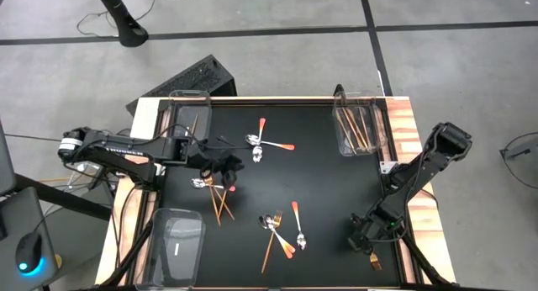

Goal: Sort silverware by color (type)
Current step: Put the gold fork into the top left transparent bin

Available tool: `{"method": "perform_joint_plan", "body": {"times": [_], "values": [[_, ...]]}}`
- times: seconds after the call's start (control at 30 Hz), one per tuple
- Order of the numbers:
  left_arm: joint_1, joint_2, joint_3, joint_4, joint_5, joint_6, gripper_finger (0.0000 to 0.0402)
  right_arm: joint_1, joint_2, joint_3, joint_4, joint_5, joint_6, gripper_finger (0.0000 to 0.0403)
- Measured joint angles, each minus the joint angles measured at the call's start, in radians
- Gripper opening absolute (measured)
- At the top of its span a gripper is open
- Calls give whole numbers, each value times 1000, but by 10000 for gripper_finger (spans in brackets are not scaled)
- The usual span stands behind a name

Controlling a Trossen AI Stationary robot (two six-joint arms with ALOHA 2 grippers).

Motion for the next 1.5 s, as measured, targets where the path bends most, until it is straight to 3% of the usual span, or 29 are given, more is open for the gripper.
{"method": "perform_joint_plan", "body": {"times": [0.3,0.53,0.67,1.07,1.27,1.5], "values": [[11,0,0,3,-27,0,98,-1,-1,0,-4,-27,75,16],[17,0,0,43,-30,-8,98,-1,-2,0,22,-7,91,8],[17,1,0,57,-19,-16,98,1,-2,0,23,-5,112,21],[17,1,0,51,-18,-44,98,11,1,0,2,9,131,111],[17,1,0,51,-28,-45,98,27,24,0,-20,-24,219,118],[17,1,0,49,-44,-45,98,24,95,34,-6,-109,175,110]]}}
